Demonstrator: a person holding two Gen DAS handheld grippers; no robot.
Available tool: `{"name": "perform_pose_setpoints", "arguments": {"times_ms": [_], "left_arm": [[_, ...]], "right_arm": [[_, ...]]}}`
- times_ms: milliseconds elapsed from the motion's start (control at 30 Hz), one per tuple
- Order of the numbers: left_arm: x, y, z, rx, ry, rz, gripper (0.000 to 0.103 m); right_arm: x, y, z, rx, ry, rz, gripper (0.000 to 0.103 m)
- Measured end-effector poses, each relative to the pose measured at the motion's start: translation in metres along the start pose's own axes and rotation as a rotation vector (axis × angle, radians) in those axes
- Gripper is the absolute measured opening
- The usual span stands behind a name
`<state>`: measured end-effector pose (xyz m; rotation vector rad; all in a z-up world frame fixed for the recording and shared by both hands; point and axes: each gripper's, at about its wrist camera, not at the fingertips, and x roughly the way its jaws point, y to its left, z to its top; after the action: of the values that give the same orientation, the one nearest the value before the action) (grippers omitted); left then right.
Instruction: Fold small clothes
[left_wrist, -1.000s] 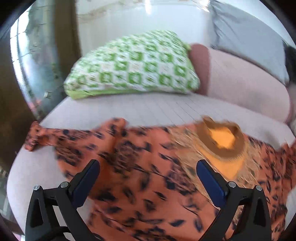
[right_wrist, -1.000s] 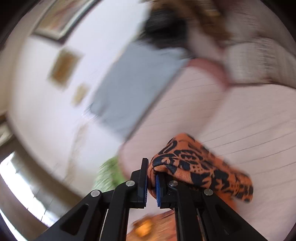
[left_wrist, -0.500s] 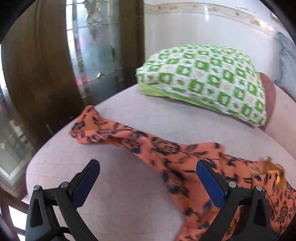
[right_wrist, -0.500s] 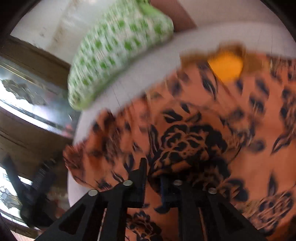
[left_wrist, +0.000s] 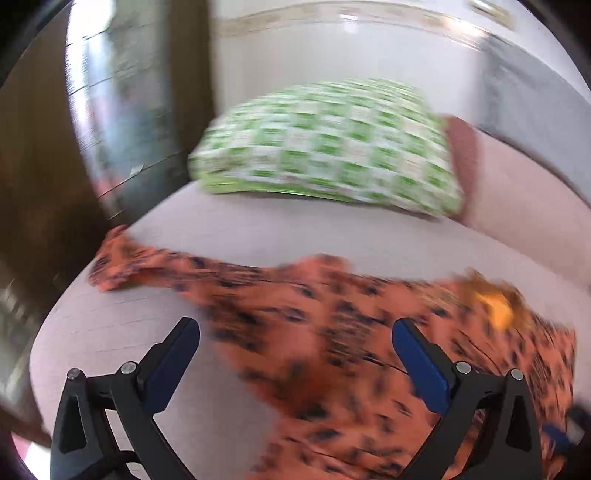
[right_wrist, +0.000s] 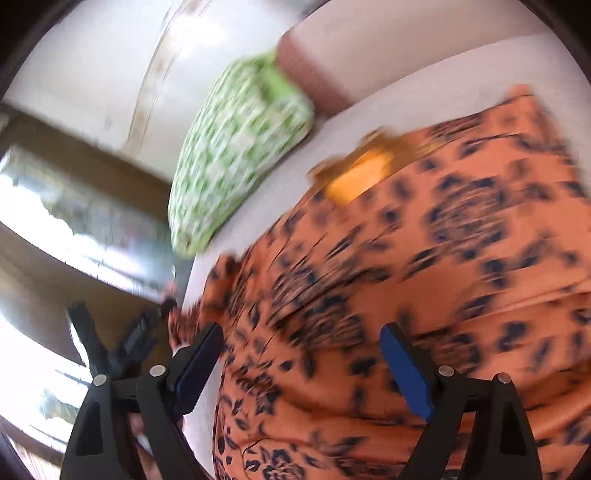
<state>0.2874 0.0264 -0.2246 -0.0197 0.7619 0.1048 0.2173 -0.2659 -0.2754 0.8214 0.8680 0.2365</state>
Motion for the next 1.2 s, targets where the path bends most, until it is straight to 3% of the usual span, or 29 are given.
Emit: {"name": "perform_pose_setpoints", "arguments": {"times_ms": [33,167,300,333,400,500,567,633,767,867,933,1000,1100,1200], "left_arm": [[-0.001,-0.014,-0.004,0.041,-0.002,-0.012,0.103],[-0.006,-0.072,-0.024,0.232,-0.028,-0.022,0.103],[-0.006,-0.107,-0.041,0.355,-0.023,-0.050,0.103],[-0.003,-0.112,-0.044,0.374,-0.030,-0.032,0.103],[0.010,-0.122,-0.048,0.414,-0.041,0.087,0.103],[0.043,-0.124,-0.052,0.435,0.029,0.250,0.103],[0.060,-0.114,-0.053,0.404,0.106,0.273,0.103],[0.059,-0.101,-0.043,0.329,0.119,0.246,0.103],[0.061,-0.075,-0.035,0.279,0.116,0.358,0.103],[0.067,-0.044,-0.030,0.170,0.174,0.377,0.103],[0.061,-0.032,-0.024,0.117,0.168,0.352,0.103],[0.049,-0.028,-0.021,0.090,0.141,0.324,0.103],[0.034,-0.024,-0.018,0.081,0.078,0.338,0.103],[0.034,-0.006,-0.015,0.051,0.086,0.336,0.103]], "right_arm": [[-0.008,-0.010,0.004,0.030,-0.025,-0.014,0.075],[-0.018,-0.053,0.018,0.194,-0.087,-0.025,0.057],[-0.025,-0.094,0.029,0.346,-0.111,-0.007,0.050],[-0.028,-0.101,0.032,0.371,-0.122,0.010,0.050],[-0.036,-0.112,0.039,0.392,-0.149,0.036,0.050],[-0.027,-0.129,0.041,0.453,-0.110,-0.028,0.042],[-0.027,-0.135,0.040,0.485,-0.112,0.004,0.041],[-0.027,-0.131,0.044,0.482,-0.095,0.011,0.042],[-0.022,-0.116,0.046,0.440,-0.080,0.037,0.043],[-0.016,-0.107,0.043,0.385,-0.027,-0.043,0.044],[-0.015,-0.105,0.040,0.389,-0.037,-0.031,0.045],[-0.014,-0.098,0.039,0.387,-0.045,0.056,0.045],[-0.005,-0.066,0.042,0.275,-0.022,0.105,0.045],[0.021,-0.045,0.039,0.235,0.026,0.150,0.045]]}}
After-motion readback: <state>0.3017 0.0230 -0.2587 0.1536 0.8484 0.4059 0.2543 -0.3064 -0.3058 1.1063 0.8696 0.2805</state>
